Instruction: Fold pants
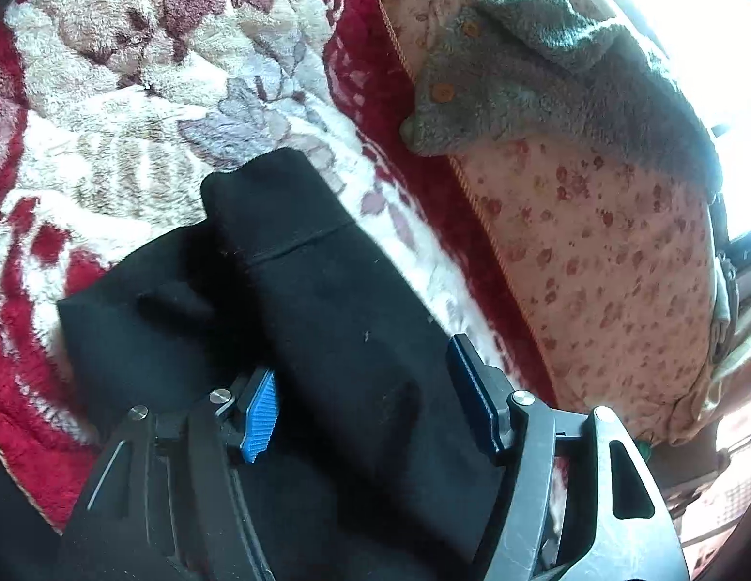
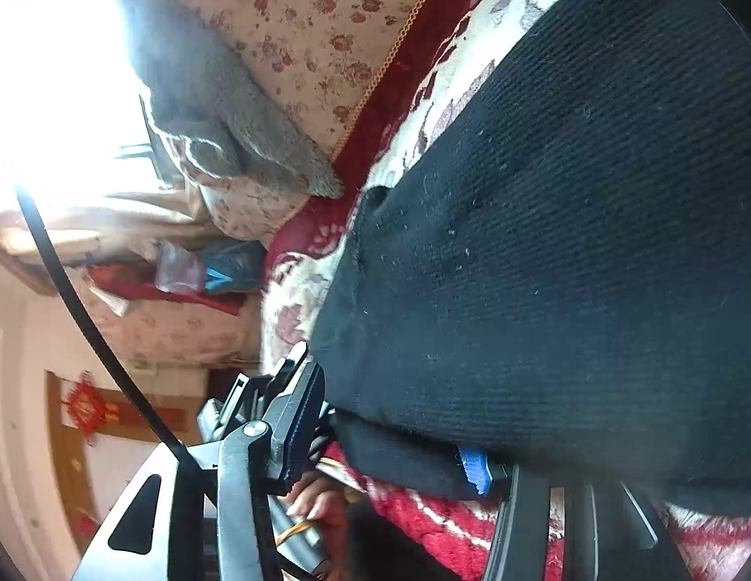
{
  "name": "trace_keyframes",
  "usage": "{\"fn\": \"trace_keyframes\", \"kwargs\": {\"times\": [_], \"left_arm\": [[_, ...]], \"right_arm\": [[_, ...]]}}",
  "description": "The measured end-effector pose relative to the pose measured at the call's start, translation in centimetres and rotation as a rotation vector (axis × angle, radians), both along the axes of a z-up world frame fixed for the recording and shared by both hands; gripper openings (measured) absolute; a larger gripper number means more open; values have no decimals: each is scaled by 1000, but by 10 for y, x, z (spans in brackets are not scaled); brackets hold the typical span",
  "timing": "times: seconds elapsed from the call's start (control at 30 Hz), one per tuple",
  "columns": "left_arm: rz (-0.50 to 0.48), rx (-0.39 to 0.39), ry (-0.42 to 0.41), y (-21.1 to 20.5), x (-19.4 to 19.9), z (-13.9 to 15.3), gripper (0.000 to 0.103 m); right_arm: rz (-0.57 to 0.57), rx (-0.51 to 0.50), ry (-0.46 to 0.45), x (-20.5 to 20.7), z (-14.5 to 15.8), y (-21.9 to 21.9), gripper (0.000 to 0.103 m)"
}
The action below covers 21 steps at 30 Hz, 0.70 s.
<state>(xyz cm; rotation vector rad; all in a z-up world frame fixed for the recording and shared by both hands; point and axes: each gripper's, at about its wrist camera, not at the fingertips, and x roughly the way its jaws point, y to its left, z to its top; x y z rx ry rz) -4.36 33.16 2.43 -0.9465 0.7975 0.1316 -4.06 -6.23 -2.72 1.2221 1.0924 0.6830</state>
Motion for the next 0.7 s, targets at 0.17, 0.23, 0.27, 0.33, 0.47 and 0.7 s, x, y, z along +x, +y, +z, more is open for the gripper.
{"fn": "trace_keyframes", "kwargs": {"times": [0.17,0.23,0.27,0.33,0.47,0.7], "left_arm": [[-34,39,-3,-4,9,3,27],[-61,72,11,-10,10,2,14],[-65,88,7,-12,8,3,13],[-74,99,-7,-14,3,6,11],[-91,109,-34,-15,-12,17,10],[-104,130,-52,-10,-44,29,10]], "right_arm": [[-14,4,-18,2,3,-6,47],[4,-36,-31,4,5,-3,36],[22,-58,-35,6,5,0,33],[30,-46,-34,7,2,-1,21],[25,-22,-24,5,-3,-9,12],[88,-22,-117,-9,27,-12,11]]}}
